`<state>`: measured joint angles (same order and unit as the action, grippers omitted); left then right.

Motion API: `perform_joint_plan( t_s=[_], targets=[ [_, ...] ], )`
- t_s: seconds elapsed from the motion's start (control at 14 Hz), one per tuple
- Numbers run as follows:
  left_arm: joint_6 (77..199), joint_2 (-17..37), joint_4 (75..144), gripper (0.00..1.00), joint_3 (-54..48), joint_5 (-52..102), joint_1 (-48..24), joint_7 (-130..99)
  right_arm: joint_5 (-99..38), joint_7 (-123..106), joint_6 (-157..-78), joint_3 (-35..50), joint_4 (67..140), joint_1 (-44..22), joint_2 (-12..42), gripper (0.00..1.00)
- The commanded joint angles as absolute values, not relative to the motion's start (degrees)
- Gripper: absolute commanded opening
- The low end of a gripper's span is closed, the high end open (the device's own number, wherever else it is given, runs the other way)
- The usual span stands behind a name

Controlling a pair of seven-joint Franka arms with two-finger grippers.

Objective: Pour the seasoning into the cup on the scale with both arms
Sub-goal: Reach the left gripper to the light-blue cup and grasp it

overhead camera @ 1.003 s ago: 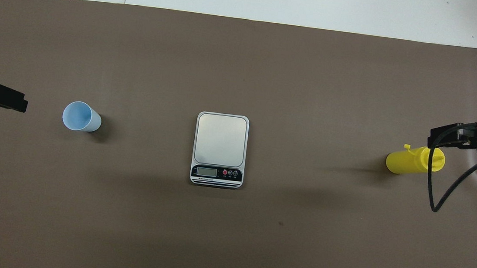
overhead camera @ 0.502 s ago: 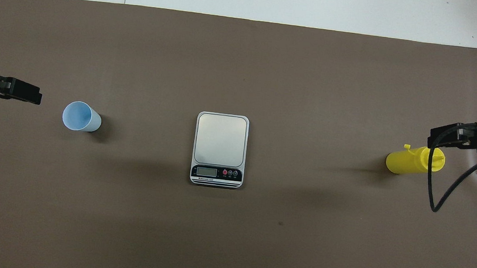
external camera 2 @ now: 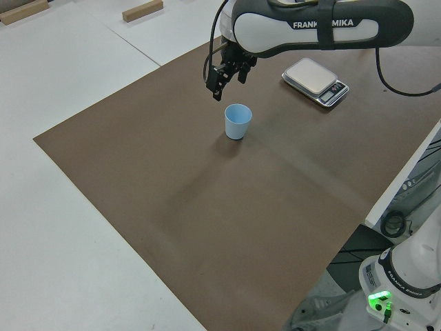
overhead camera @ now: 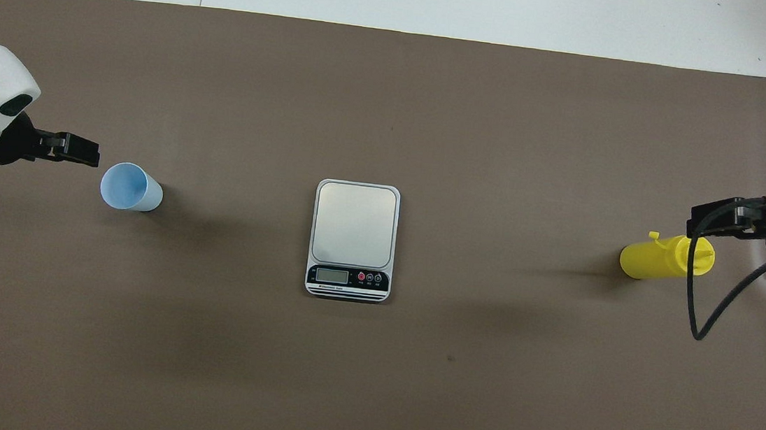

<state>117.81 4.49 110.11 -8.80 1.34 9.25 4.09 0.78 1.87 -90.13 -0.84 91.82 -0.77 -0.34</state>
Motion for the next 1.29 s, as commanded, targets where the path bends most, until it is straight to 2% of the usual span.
perform_joint_plan(
  t_s=[0.0, 0.14, 0.57, 1.0, 1.07, 1.15, 1.22],
  targets=[
    [125.4, 4.1, 115.8, 1.0, -9.3, 1.4, 9.8, 2.6, -0.3, 0.2, -90.6, -0.6, 93.4, 0.0, -1.7, 1.0],
    [129.1, 4.5, 118.4, 1.0, -9.3, 1.4, 9.9, 2.0, -0.3, 0.2, -90.6, -0.6, 93.4, 0.0, -1.7, 1.0],
    [131.4, 8.6, 118.4, 1.0, -9.3, 1.4, 10.5, 1.8, -0.3, 0.1, -90.6, -0.6, 93.4, 0.0, -1.7, 1.0],
    [132.5, 8.9, 121.0, 1.0, -9.4, 1.4, 10.2, -4.0, -0.3, 0.1, -90.6, -0.6, 93.4, 0.0, -1.7, 1.0],
    [132.4, 8.8, 121.1, 0.86, -9.4, 1.4, 10.2, -4.8, -0.3, 0.1, -90.6, -0.6, 93.4, 0.0, -1.7, 1.0],
    [132.3, 8.8, 121.2, 0.54, -9.4, 1.4, 10.2, -5.1, -0.3, 0.1, -90.6, -0.6, 93.4, 0.0, -1.7, 1.0],
    [132.3, 8.8, 121.2, 0.26, -9.4, 1.4, 10.2, -5.2, -0.3, 0.1, -90.6, -0.6, 93.4, 0.0, -1.7, 1.0]
  ],
)
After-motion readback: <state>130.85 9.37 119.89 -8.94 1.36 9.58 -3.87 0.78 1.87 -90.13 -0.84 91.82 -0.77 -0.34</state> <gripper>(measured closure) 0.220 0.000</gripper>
